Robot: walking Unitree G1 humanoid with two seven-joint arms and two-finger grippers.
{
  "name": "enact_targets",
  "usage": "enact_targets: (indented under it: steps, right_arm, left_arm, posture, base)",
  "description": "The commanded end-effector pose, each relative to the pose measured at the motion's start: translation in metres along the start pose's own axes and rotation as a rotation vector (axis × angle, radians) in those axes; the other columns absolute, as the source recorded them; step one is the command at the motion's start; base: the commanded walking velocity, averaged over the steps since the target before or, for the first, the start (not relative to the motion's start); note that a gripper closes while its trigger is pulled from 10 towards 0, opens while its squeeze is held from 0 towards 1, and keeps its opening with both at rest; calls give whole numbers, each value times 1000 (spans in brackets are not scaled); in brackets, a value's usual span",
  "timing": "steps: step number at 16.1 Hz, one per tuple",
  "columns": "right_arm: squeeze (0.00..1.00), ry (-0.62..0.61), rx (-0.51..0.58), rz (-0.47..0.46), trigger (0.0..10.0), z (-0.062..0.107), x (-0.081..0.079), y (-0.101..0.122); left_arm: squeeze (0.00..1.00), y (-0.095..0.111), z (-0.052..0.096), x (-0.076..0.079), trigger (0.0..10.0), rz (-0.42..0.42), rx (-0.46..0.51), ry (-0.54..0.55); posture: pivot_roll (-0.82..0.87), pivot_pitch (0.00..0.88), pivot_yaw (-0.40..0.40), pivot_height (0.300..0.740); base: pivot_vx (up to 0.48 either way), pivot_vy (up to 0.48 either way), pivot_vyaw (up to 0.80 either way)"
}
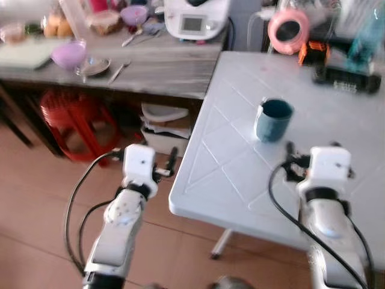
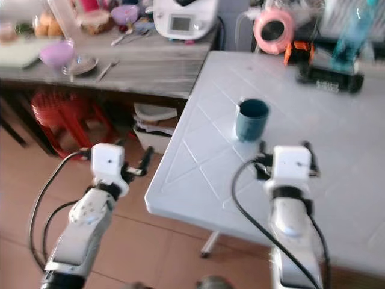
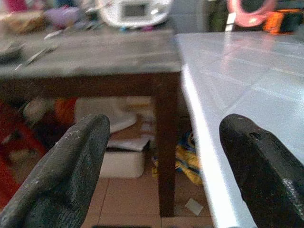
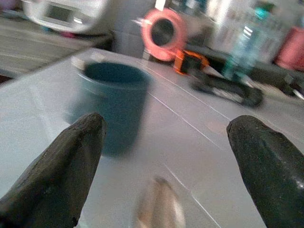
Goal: Setting the table
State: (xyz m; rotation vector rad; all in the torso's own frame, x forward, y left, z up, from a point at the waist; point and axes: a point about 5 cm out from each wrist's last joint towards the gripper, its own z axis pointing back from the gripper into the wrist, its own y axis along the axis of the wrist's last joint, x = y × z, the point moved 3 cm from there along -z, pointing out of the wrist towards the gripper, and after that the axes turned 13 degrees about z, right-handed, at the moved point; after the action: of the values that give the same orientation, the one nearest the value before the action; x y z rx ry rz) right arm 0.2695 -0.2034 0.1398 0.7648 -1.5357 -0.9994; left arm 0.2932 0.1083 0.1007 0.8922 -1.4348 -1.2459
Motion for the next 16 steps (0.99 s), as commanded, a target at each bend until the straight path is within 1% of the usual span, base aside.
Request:
enact_targets:
  steps: [1, 2, 3, 5, 6, 8, 9, 11, 13, 16]
  right_arm:
    - [0, 50, -11, -5, 10000, -2, -10, -3]
    - [0, 81, 10, -2, 10000, -8, -19, 2]
    - [0, 78, 10, -12, 10000, -9, -23, 3]
    - [0, 62, -3, -32, 10000, -9, -24, 2]
    - [0, 42, -39, -54, 10000, -6, -23, -3]
    - [0, 30, -51, -59, 10000, -2, -22, -6]
    - [0, 13, -66, -61, 10000, 2, -18, -10]
    - [0, 3, -75, -59, 10000, 4, -15, -13]
    - [0, -7, -93, -62, 10000, 5, -13, -16]
    - [0, -3, -105, -83, 10000, 9, -16, -18]
  left_arm:
    - [0, 7, 3, -8, 10000, -15, 34, 44]
    - [0, 7, 10, -14, 10000, -14, 38, 80]
    - [0, 6, 12, -14, 10000, -18, 34, 76]
    - [0, 6, 12, -12, 10000, -31, 25, 51]
    - [0, 5, 11, -10, 10000, -34, 14, 22]
    - [0, 5, 10, -7, 10000, -38, 2, -4]
    - [0, 4, 7, -3, 10000, -41, -3, -25]
    - [0, 5, 6, 0, 10000, -42, -6, -45]
    - [0, 4, 8, 0, 10000, -44, -14, -53]
    - [0, 2, 10, 0, 10000, -47, -32, -62]
  posture:
    - [-60, 0, -39, 740]
    - [-37, 0, -52, 740]
    - [-30, 0, -48, 740]
    - [-36, 0, -28, 740]
    - [-44, 0, -14, 740]
    - [-65, 0, 8, 740]
    - [-71, 0, 15, 740]
    - [-74, 0, 18, 740]
    - [-71, 0, 21, 740]
    - [-64, 0, 18, 740]
  base:
    - [0, 0, 0]
    - [0, 0, 0]
    - [0, 0, 0]
    - [0, 0, 0]
    - [0, 0, 0]
    - [0, 0, -688]
    - [0, 0, -800]
    - [0, 0, -800]
    - [0, 0, -800]
    - [0, 0, -704]
